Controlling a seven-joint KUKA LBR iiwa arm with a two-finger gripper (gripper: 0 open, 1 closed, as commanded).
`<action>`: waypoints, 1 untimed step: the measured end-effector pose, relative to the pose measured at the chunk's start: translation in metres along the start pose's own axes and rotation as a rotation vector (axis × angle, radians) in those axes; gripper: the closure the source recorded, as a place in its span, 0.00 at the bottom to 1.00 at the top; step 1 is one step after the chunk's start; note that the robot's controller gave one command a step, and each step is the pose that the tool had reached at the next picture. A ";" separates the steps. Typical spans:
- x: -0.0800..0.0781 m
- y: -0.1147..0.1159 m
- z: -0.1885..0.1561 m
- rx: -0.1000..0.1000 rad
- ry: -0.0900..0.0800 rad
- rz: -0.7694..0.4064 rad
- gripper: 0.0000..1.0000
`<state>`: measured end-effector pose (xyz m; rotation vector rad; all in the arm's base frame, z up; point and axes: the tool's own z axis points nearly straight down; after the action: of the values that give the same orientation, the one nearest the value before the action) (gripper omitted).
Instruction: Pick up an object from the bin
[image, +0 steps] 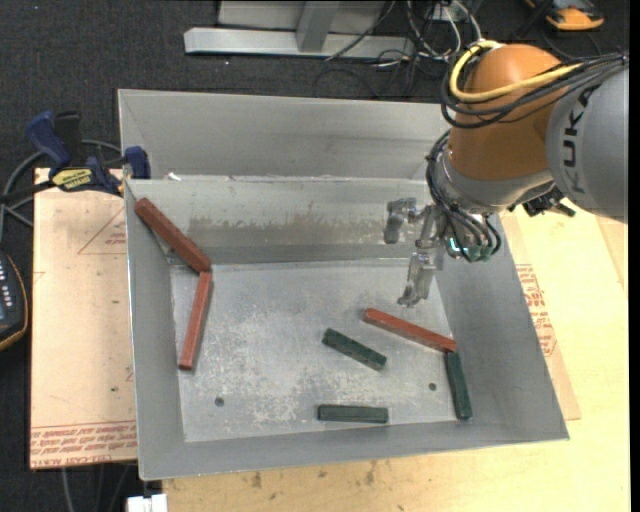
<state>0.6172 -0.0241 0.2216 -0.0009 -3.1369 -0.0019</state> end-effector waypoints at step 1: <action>0.061 0.005 0.154 0.000 -0.006 -0.044 0.00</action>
Offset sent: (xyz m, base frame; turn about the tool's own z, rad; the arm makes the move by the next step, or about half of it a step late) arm -0.0614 0.0033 -0.1516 -0.0447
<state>0.5555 -0.0192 0.0675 0.0680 -3.1422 -0.0025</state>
